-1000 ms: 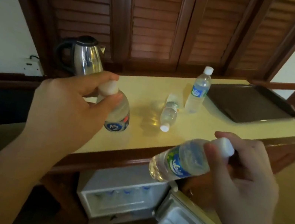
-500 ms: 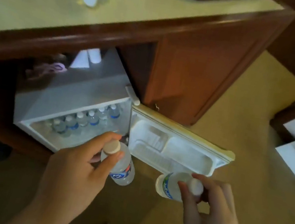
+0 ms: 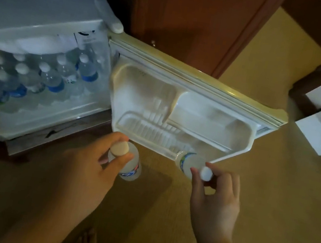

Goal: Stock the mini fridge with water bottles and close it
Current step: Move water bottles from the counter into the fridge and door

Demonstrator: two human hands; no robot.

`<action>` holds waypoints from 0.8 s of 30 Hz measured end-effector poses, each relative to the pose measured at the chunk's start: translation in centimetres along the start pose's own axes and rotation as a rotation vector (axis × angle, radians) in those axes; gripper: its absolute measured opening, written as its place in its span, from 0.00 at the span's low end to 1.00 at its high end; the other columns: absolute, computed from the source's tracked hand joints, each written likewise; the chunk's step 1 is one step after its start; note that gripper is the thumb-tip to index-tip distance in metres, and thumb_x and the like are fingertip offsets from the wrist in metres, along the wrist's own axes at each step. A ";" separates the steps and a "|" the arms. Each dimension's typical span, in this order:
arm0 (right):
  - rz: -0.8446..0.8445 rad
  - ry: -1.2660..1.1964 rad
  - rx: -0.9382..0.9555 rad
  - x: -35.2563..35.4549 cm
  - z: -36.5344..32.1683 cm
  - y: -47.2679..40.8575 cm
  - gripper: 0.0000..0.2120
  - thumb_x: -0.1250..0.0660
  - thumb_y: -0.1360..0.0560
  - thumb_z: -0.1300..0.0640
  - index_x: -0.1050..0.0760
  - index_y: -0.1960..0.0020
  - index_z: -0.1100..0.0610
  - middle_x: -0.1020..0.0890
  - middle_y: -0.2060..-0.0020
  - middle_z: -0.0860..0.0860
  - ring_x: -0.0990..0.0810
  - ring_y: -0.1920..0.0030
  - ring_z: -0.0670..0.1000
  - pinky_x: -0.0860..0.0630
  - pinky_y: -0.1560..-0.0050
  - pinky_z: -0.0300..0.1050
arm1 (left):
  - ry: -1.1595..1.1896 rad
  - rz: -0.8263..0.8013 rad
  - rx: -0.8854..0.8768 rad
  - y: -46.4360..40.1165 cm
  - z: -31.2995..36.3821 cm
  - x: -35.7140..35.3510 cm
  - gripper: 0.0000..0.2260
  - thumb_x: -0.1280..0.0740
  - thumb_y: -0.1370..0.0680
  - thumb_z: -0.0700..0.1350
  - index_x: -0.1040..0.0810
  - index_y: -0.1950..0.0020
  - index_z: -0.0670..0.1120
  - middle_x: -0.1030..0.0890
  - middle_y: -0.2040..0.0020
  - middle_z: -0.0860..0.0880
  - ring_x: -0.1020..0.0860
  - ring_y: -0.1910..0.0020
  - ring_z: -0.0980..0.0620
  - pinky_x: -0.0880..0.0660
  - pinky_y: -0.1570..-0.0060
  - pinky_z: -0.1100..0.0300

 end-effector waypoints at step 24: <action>0.445 -0.095 0.232 -7.3 8.3 -2.5 0.12 0.25 0.24 0.55 0.21 0.43 0.59 0.25 0.53 0.49 0.24 0.60 0.44 0.27 0.59 0.33 | 0.236 0.292 -0.347 -8.8 -3.1 -8.3 0.13 0.26 0.27 0.57 0.17 0.43 0.65 0.17 0.53 0.69 0.21 0.50 0.74 0.29 0.59 0.78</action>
Point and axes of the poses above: each hand's wrist, its own y-axis away from the middle knuckle, its own x-axis out of the back of the hand, z = x × y, the point moved 8 cm from there along -y, towards the middle knuckle
